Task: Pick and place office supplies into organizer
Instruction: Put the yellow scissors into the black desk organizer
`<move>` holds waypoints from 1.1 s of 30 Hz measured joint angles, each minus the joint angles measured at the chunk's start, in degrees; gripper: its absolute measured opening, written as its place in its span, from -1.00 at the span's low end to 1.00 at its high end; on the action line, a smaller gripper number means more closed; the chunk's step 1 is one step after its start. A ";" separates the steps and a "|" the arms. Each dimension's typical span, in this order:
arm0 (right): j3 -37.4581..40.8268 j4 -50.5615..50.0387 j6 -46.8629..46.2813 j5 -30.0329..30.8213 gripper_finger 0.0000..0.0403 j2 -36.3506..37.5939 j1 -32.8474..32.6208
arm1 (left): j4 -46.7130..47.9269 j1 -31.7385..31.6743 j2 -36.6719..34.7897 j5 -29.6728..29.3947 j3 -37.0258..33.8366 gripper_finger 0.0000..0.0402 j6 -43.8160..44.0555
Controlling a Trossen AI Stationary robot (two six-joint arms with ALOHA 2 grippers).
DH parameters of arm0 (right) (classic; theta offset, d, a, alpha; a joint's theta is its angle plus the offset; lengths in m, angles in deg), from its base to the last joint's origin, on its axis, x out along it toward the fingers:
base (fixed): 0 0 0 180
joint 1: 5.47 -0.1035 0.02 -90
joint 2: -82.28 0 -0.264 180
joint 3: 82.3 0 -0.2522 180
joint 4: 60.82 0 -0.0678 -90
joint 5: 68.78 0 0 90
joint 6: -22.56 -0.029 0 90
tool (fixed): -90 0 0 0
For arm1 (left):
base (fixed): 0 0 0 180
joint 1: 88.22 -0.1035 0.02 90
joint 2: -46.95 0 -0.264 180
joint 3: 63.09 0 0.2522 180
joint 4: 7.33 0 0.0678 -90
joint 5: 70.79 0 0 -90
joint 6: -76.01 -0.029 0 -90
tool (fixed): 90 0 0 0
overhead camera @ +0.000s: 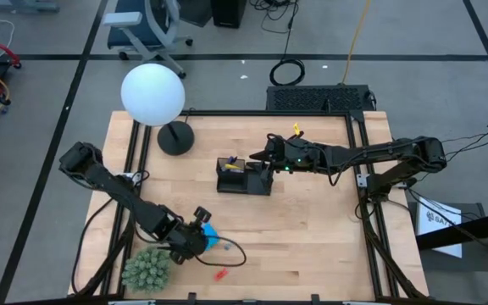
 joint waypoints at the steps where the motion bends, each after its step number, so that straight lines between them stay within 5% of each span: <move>1: 0.00 0.00 0.00 -0.02 -0.38 0.00 0.00 | -0.19 -0.31 -0.78 -0.47 0.02 -0.92 0.17; 19: 0.00 0.00 0.00 0.00 -0.38 0.02 0.01 | -4.29 -7.06 -20.65 -10.60 0.11 -0.92 7.62; 33: 0.00 0.00 0.00 -0.01 -0.38 0.02 0.01 | -18.14 -19.33 -22.32 -10.73 0.11 -0.92 10.79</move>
